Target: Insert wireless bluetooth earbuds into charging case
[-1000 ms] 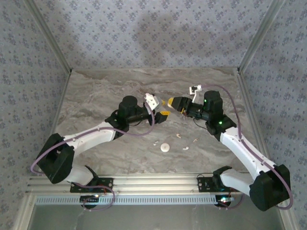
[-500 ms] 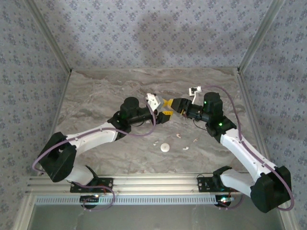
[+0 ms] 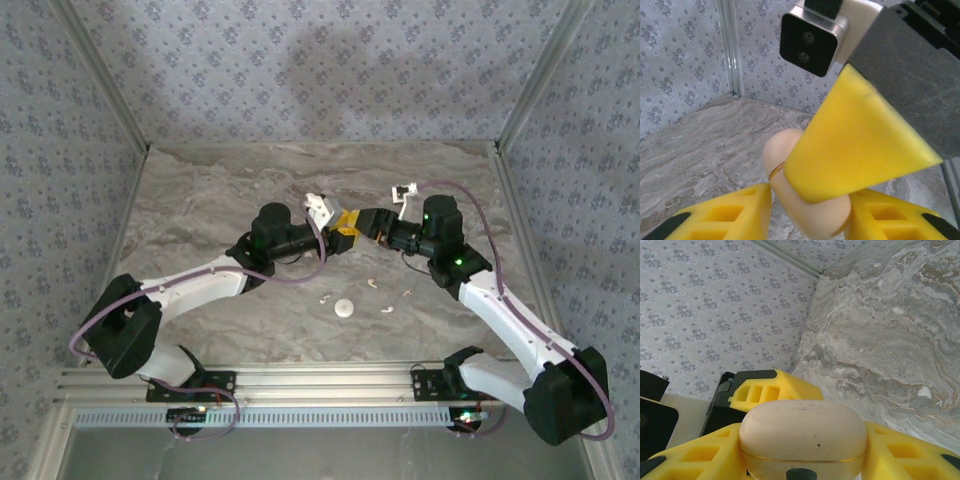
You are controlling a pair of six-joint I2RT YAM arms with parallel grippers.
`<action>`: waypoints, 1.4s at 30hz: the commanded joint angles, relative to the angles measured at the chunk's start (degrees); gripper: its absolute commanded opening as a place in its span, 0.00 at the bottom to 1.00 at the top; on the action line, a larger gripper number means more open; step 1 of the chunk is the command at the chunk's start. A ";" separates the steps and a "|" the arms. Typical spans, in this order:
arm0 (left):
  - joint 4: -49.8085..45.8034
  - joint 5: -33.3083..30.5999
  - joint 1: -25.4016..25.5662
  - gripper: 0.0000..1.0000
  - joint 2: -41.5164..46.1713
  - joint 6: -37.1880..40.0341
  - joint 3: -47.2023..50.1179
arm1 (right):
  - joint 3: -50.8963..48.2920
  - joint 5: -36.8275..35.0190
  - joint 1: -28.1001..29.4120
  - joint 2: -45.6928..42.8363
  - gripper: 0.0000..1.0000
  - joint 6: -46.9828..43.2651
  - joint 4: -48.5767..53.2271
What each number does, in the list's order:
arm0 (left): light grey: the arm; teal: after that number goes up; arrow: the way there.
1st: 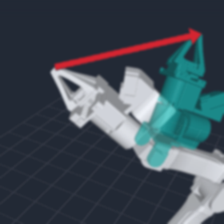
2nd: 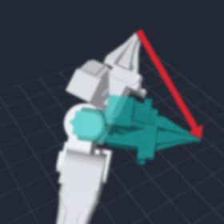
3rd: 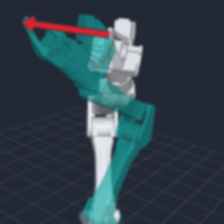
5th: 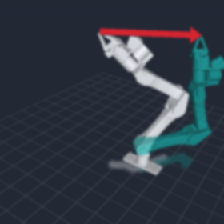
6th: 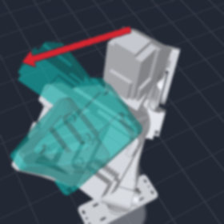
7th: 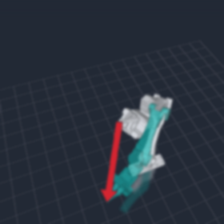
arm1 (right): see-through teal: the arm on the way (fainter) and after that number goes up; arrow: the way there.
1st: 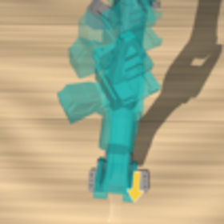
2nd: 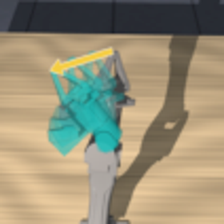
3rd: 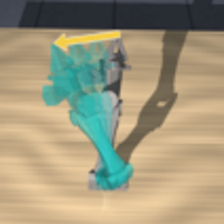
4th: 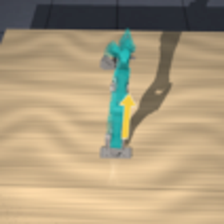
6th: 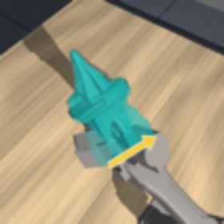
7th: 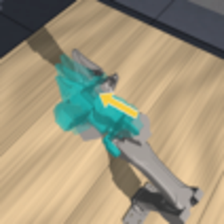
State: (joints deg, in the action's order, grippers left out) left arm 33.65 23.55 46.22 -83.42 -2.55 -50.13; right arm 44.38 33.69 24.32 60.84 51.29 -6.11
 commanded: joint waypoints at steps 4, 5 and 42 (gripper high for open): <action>-1.51 0.77 0.03 0.31 0.49 0.42 -3.28 | -0.11 -0.89 0.39 -1.46 0.63 -1.36 0.78; -2.22 1.04 -0.04 0.27 0.50 0.80 -3.47 | -0.08 -1.29 0.36 -1.72 0.69 -2.01 1.46; -19.59 25.58 -7.57 0.20 4.34 11.65 -8.49 | 19.39 17.35 -8.15 1.67 0.57 -90.00 40.26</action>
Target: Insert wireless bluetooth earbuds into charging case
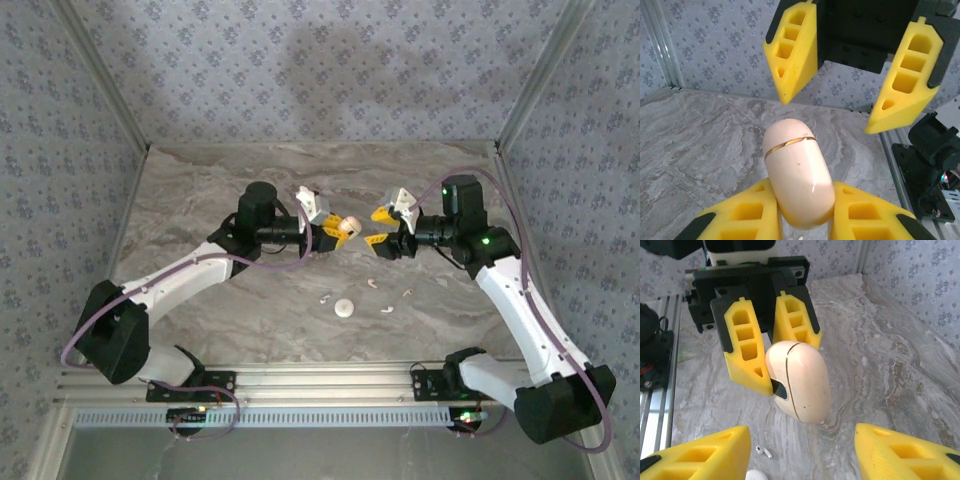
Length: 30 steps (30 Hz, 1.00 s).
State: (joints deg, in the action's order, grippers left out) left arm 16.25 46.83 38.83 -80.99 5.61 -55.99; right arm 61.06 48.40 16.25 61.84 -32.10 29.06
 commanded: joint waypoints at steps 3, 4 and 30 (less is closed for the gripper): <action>-4.30 2.48 -0.16 0.20 2.32 5.34 -3.14 | 4.29 2.76 0.08 1.64 0.55 -10.18 8.99; -4.79 2.54 -0.16 0.20 2.41 5.74 -3.27 | 4.79 2.71 0.14 1.91 0.54 -11.38 10.33; -9.40 5.61 -0.15 0.20 3.22 12.44 -4.21 | 14.04 -2.75 4.56 6.10 0.52 -24.97 24.31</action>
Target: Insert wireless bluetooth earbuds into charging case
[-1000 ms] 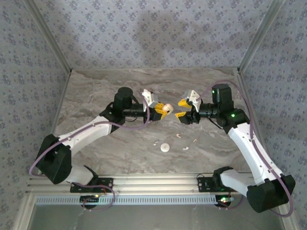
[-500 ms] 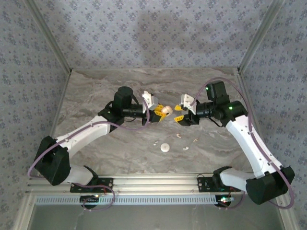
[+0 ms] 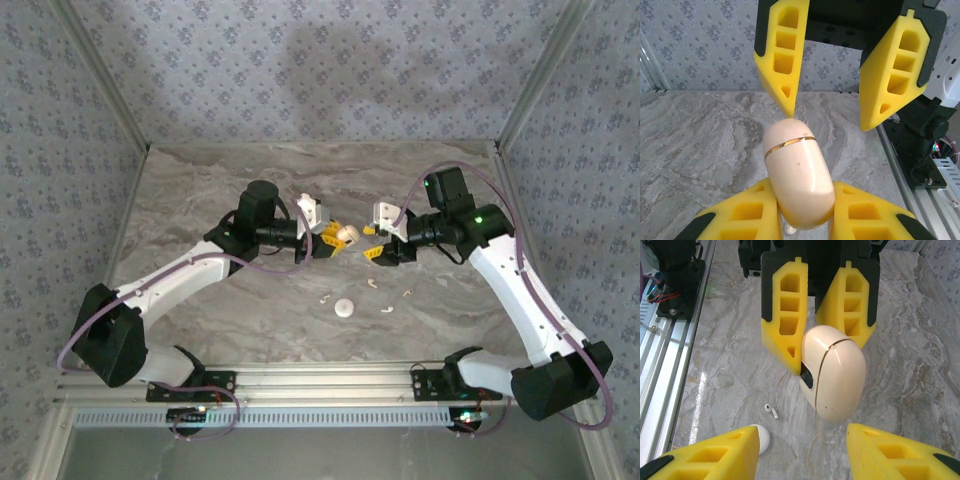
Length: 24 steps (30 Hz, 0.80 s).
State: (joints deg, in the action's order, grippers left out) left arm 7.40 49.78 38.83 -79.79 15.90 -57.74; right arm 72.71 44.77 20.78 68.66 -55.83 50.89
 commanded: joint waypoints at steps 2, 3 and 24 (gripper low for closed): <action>-0.67 3.19 -0.11 0.20 1.83 2.37 -2.53 | 2.52 1.41 0.03 -0.97 0.52 -1.21 2.70; -0.57 3.51 -0.09 0.20 1.83 2.51 -2.51 | 2.46 1.83 0.04 -1.07 0.52 -1.14 2.59; -2.92 7.01 0.21 0.19 2.10 4.84 -3.96 | 6.03 6.59 1.47 4.22 0.50 -1.06 1.48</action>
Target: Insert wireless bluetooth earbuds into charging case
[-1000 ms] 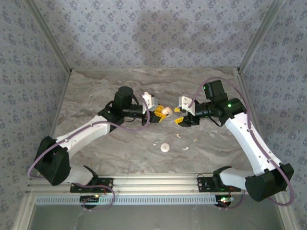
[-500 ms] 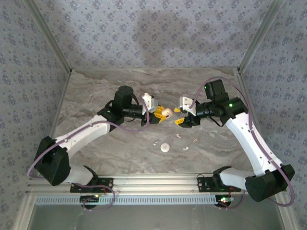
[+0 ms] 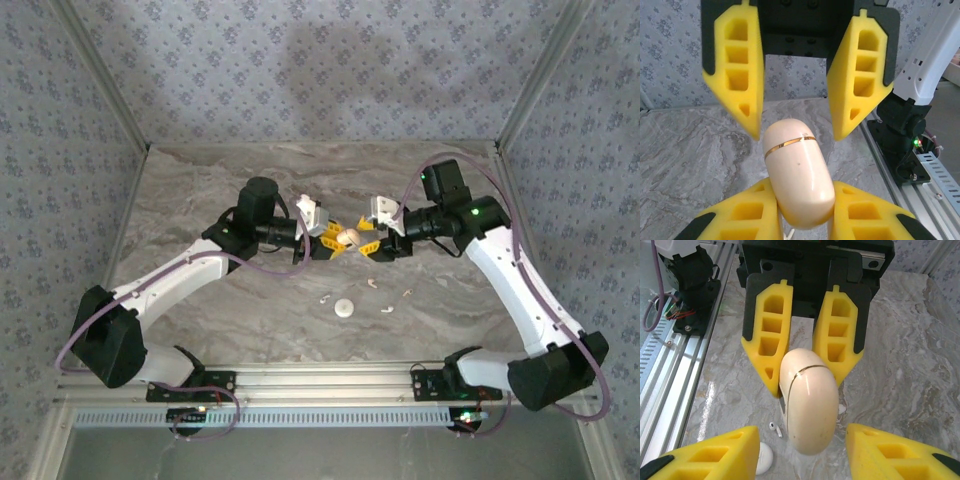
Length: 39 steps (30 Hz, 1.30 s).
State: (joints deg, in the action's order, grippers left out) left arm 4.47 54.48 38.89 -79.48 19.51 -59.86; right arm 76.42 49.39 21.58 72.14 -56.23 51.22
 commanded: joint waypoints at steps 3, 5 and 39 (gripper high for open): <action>0.65 2.71 0.26 0.18 1.62 0.82 -1.84 | 3.33 2.52 1.33 1.92 0.44 -0.77 2.18; 0.72 3.09 0.27 0.18 1.52 0.71 -2.02 | 3.72 3.21 1.55 2.45 0.41 -0.81 2.52; -17.62 -5.85 3.02 0.50 -0.81 11.95 -8.25 | 2.67 -23.54 9.30 -0.77 0.16 -5.82 6.09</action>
State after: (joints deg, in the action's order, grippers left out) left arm -9.08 49.21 41.41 -79.68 28.62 -65.58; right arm 79.31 30.44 29.93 71.99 -60.75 55.99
